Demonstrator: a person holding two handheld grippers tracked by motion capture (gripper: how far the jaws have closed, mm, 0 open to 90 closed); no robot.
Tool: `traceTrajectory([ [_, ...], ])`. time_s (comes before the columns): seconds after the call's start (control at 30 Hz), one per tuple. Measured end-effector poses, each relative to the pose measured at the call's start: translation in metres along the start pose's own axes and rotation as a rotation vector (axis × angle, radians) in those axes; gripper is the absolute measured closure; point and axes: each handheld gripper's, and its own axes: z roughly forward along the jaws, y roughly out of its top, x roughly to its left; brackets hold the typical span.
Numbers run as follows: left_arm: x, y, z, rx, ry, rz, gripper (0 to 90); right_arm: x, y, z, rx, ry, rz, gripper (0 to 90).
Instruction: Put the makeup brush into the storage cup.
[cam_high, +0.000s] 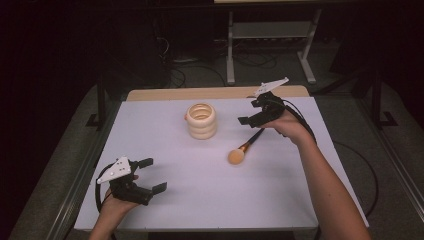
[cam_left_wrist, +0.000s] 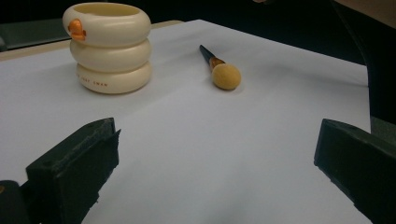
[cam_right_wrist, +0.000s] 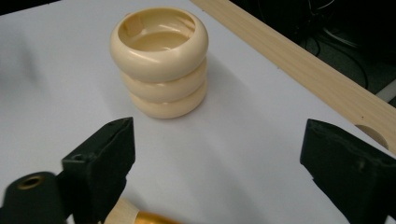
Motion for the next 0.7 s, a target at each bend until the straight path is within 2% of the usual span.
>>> traceTrajectory([
  [0.13,-0.0001,-0.0001,0.0003,0.000,-0.002,0.001,0.0,-0.0004,0.0007,-0.0005,0.029,0.006,-0.001,12.2],
  [0.37,-0.0001,0.0001,0.0001,0.001,-0.002,0.003,0.0,0.0016,0.0031,0.0022,0.125,0.021,-0.039,13.0],
  [0.7,-0.0002,0.0002,0.0000,-0.002,-0.002,0.003,0.0,0.0003,0.0029,0.0060,0.203,0.033,-0.083,13.3],
])
